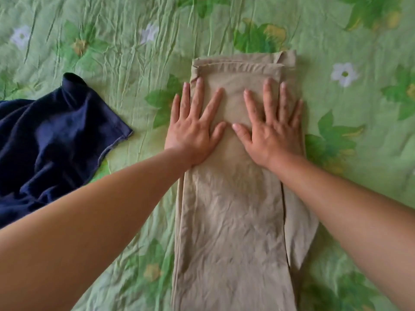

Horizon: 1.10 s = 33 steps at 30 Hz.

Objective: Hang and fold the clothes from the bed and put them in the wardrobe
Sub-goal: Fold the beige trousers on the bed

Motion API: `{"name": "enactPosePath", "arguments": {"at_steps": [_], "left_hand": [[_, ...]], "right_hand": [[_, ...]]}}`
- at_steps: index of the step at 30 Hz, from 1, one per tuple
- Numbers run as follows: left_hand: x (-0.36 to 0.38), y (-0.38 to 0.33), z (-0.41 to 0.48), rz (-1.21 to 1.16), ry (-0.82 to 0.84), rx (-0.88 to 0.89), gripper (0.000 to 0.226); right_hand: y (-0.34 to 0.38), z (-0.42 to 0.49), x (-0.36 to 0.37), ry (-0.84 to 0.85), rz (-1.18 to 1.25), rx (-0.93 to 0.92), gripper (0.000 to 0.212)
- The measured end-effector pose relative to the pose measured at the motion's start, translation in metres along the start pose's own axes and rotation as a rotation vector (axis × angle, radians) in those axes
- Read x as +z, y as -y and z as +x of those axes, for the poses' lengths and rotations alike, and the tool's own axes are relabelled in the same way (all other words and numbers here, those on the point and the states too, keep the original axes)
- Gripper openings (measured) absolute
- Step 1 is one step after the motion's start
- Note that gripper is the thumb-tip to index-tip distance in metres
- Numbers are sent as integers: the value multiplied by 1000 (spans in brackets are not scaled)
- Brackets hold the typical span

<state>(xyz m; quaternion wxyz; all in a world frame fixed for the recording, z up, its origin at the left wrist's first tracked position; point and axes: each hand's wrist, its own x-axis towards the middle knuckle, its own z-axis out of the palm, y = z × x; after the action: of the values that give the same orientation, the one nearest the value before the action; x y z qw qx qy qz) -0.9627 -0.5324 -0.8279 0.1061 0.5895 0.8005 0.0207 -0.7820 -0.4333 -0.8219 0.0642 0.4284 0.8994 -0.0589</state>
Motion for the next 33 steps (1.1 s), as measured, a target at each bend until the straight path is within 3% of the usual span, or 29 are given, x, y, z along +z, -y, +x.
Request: {"name": "enactPosePath", "arguments": {"at_steps": [6, 13, 21, 27, 30, 32, 33], "left_hand": [[-15, -10, -21, -7, 52, -21, 67], [7, -29, -213, -6, 191, 85, 63], [20, -35, -326, 1, 253, 88, 67], [17, -46, -334, -4, 312, -9, 67], [3, -47, -332, -257, 234, -134, 60], [-11, -43, -325, -654, 186, -348, 42], [-17, -40, -321, -844, 195, -449, 45]], "right_hand": [[5, -18, -13, 54, -41, -14, 79], [15, -224, 22, 41, 12, -258, 80], [20, -316, 31, 128, 57, -205, 83], [27, -332, 29, 225, 29, -148, 81], [38, -334, 13, 161, 266, 15, 72], [41, -337, -4, 109, 564, 307, 55], [38, -333, -13, 133, 727, 452, 47]]}}
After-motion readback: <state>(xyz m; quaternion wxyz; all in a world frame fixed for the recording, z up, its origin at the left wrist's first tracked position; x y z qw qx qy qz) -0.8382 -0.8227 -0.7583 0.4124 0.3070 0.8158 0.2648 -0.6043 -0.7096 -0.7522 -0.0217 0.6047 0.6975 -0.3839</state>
